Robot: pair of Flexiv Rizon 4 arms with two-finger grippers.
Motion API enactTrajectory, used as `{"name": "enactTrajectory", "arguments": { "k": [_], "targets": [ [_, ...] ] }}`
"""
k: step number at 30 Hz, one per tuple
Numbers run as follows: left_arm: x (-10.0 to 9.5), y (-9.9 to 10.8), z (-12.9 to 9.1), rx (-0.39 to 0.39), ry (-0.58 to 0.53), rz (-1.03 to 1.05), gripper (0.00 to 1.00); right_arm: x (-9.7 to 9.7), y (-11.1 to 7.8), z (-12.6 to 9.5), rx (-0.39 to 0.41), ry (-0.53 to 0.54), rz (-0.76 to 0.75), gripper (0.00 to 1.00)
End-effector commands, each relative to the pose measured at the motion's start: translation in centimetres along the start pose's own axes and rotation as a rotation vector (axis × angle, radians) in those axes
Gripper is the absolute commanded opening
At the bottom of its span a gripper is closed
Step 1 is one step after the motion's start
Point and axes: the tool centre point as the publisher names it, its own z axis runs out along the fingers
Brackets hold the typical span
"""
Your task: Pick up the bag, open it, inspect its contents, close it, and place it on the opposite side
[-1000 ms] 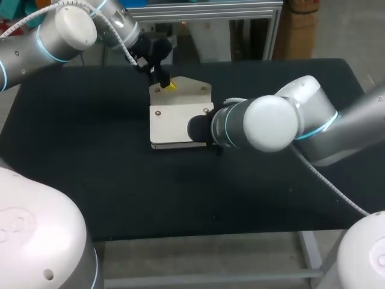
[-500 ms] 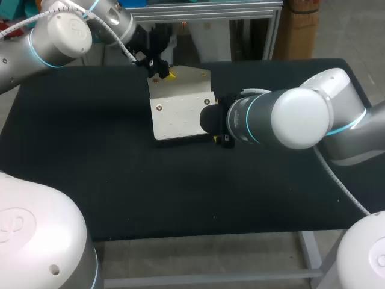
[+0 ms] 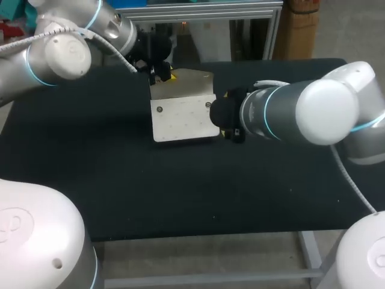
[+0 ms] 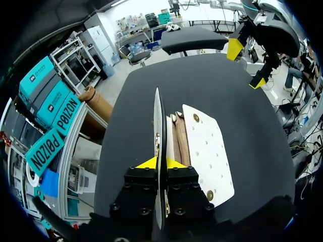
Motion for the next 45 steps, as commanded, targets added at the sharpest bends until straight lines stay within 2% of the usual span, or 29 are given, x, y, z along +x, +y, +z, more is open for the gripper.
{"name": "enactTrajectory", "arguments": {
  "k": [1, 2, 4, 5, 10, 13, 15, 20, 27, 30, 33, 38, 42, 45],
  "targets": [
    [1.6, -0.3, -0.6, -0.010, -0.066, -0.034, 0.00, 0.4, -0.3, -0.7, -0.008, -0.015, -0.005, 0.49],
    [2.0, -0.4, -0.7, -0.015, -0.053, -0.042, 0.00, 0.4, -0.3, -0.7, -0.008, -0.015, -0.008, 0.42],
    [2.9, -0.7, -0.7, -0.038, -0.035, -0.051, 0.00, 0.4, -0.2, -0.8, -0.008, -0.015, -0.012, 0.02],
    [3.5, -1.0, -0.8, -0.038, -0.032, -0.052, 0.00, 0.4, -0.2, -0.9, -0.009, -0.014, -0.016, 0.00],
    [4.7, -1.7, -1.4, -0.042, -0.076, -0.027, 0.00, 0.6, -0.1, -1.1, -0.012, -0.014, -0.024, 0.00],
    [3.8, -2.1, -1.5, -0.048, -0.080, -0.034, 0.00, 0.6, -0.1, -1.2, -0.014, -0.016, -0.027, 0.00],
    [2.5, -2.0, -1.6, -0.032, -0.083, -0.050, 0.00, 0.7, -0.1, -1.5, -0.015, -0.019, -0.031, 0.00],
    [1.1, -2.0, -2.2, 0.006, -0.118, -0.031, 0.00, 0.5, -0.3, -2.2, -0.008, -0.032, -0.035, 0.00],
    [0.9, -2.2, -1.9, 0.017, -0.223, 0.085, 0.00, 0.4, -0.4, -2.5, -0.011, -0.042, -0.046, 0.00],
    [1.3, -1.7, -1.2, 0.026, -0.232, 0.103, 0.00, 0.4, -0.4, -2.4, -0.013, -0.039, -0.047, 0.00],
    [2.7, -1.3, -1.0, 0.028, -0.245, 0.119, 0.00, 0.4, -0.5, -2.3, -0.011, -0.033, -0.049, 0.00],
    [4.8, -1.3, -0.5, -0.008, -0.228, 0.114, 0.00, 0.4, -0.4, -2.1, -0.010, -0.025, -0.056, 0.00],
    [5.8, -1.8, -1.2, -0.004, -0.214, 0.107, 0.00, 0.5, -0.2, -2.1, -0.014, -0.022, -0.063, 0.00],
    [5.9, -2.4, -1.9, -0.019, -0.160, 0.066, 0.00, 0.6, 0.0, -2.2, -0.018, -0.022, -0.066, 0.00]
  ]
}}
